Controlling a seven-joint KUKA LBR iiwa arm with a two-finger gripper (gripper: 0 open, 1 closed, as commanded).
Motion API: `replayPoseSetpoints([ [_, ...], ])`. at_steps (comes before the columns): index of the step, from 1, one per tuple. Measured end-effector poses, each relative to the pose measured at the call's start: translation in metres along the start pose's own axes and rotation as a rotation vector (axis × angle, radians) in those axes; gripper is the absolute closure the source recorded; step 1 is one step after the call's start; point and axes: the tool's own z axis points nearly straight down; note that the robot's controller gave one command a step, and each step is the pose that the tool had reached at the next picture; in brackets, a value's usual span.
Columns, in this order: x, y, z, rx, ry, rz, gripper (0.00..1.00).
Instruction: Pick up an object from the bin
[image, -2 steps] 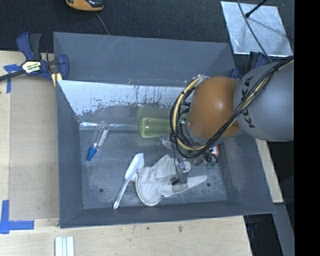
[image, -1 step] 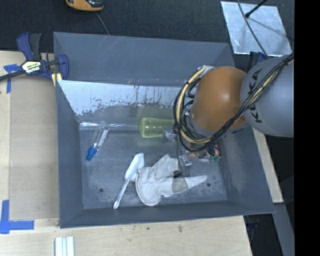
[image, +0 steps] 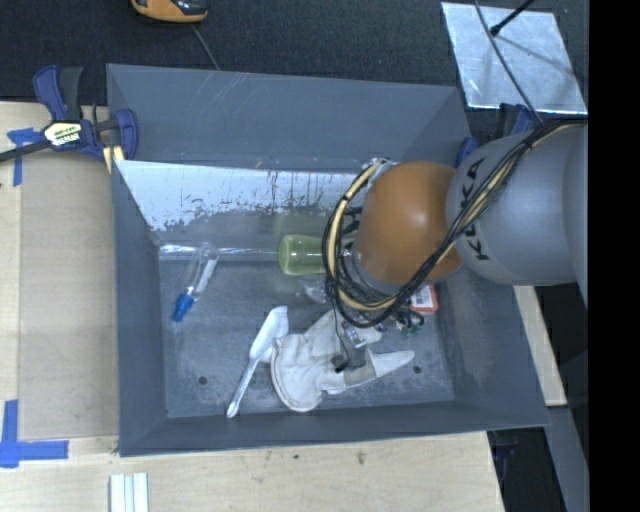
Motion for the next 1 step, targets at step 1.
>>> replayPoseSetpoints([
  [1,0.0054,-0.0136,0.0152,-0.004,0.006,0.137,1.00],
])
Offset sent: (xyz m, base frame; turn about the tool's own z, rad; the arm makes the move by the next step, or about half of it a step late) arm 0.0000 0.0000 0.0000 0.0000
